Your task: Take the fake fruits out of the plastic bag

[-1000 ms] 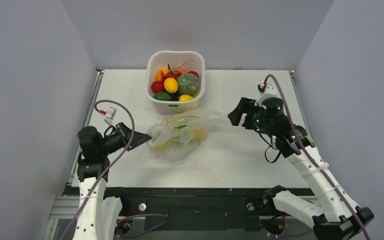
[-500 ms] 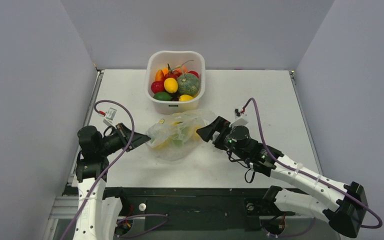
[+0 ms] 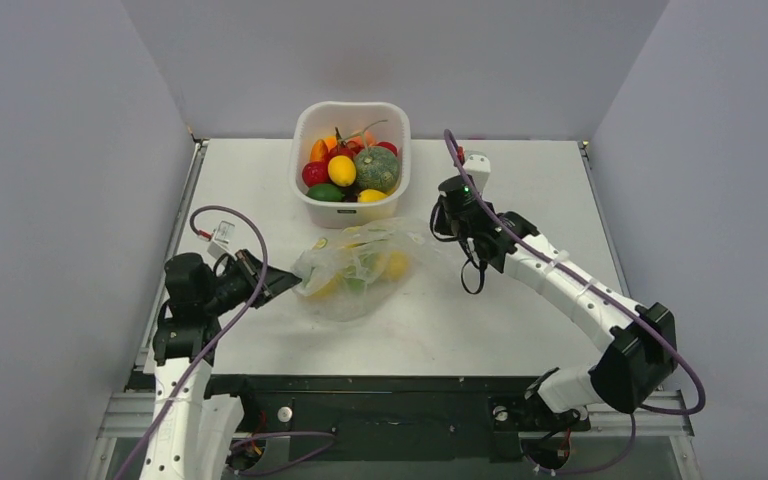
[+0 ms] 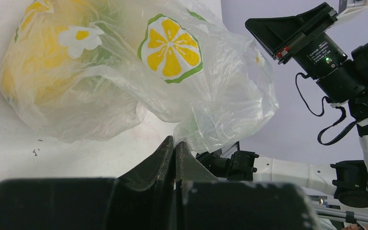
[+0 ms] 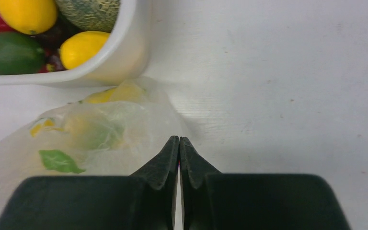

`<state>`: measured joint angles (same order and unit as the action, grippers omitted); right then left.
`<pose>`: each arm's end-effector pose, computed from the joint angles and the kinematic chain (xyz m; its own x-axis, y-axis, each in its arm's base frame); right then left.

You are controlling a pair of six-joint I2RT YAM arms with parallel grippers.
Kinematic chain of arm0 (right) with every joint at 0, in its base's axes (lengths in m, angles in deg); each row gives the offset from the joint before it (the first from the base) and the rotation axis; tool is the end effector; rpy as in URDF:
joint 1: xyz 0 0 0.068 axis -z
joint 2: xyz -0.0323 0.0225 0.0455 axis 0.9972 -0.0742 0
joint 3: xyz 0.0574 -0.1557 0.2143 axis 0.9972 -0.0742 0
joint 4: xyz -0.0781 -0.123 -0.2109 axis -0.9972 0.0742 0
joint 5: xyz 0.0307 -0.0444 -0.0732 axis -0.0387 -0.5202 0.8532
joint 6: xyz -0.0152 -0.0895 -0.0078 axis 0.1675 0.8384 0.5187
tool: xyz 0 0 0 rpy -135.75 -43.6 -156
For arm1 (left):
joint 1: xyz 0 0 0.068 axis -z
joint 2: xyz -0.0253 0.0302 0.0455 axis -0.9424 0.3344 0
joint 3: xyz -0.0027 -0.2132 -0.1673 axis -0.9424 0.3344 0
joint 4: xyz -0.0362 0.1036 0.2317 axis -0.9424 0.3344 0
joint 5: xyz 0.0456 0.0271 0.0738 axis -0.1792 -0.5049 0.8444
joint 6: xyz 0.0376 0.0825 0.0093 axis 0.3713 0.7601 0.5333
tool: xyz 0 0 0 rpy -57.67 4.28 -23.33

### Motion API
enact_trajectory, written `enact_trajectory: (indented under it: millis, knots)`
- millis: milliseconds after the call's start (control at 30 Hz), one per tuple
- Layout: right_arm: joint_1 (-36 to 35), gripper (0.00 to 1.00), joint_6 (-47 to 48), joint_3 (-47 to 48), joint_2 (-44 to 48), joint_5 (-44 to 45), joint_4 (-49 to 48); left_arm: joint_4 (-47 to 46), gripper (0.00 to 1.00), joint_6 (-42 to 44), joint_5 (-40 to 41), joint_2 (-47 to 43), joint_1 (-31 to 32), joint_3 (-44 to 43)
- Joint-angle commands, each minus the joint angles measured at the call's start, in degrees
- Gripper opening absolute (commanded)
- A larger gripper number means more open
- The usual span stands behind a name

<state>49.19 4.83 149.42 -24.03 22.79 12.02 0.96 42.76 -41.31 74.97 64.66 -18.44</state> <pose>0.2873 0.1835 0.3005 -0.5977 0.2417 -0.7645 -0.0457 0.9417 0.3334 0.1693 -0.0426 0.2663 -0.7151 -0.5647 -0.4119 0.1090 0.4920 -0.8638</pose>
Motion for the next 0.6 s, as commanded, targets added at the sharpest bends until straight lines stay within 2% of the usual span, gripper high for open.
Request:
enact_trajectory:
  millis: [0, 100, 200, 233, 267, 300, 333, 400, 467, 567]
  knots:
    - [2.8, 0.0, 6.9, 6.9, -2.9, 8.3, 8.3, -1.2, 0.0, -4.9, 8.6, -1.9, 3.0, 2.9]
    - [5.0, 0.0, 8.2, 15.4, -3.6, 6.3, 15.2, -1.7, 0.0, -7.3, 8.3, -0.9, 3.9, 4.9]
    - [4.4, 0.13, 8.8, 22.3, -3.0, 0.8, 20.4, 3.9, 0.0, -3.9, 8.8, -0.1, 4.1, 3.3]
    - [3.8, 0.16, 8.8, 22.9, -2.1, -1.8, 21.2, 5.7, 0.0, -0.4, 9.8, 0.1, 4.1, 2.4]
    - [1.9, 0.24, 8.7, 23.5, -1.5, -2.6, 21.3, 9.8, 0.0, 1.4, 10.7, 0.3, 4.1, 0.4]
    - [0.7, 0.29, 9.0, 23.7, -0.5, -3.0, 20.8, 11.6, 0.0, 4.7, 12.3, 0.4, 4.1, -0.8]
    - [-2.4, 0.38, 9.3, 23.8, -0.2, -2.9, 20.4, 14.4, 0.0, 6.1, 12.9, 0.1, 4.1, -3.0]
    - [-7.3, 0.46, 9.7, 23.9, 0.4, -2.7, 18.3, 16.0, 0.0, 9.5, 14.2, -1.6, 4.2, -4.9]
    - [-11.9, 0.51, 6.8, 21.7, 1.1, -3.7, 13.6, 16.8, 0.0, 13.6, 15.5, -3.9, 4.2, -6.3]
    - [-15.8, 0.57, -3.7, 17.7, 1.8, -9.5, 7.3, 20.5, 0.0, 16.3, 17.9, -4.0, 4.6, -8.9]
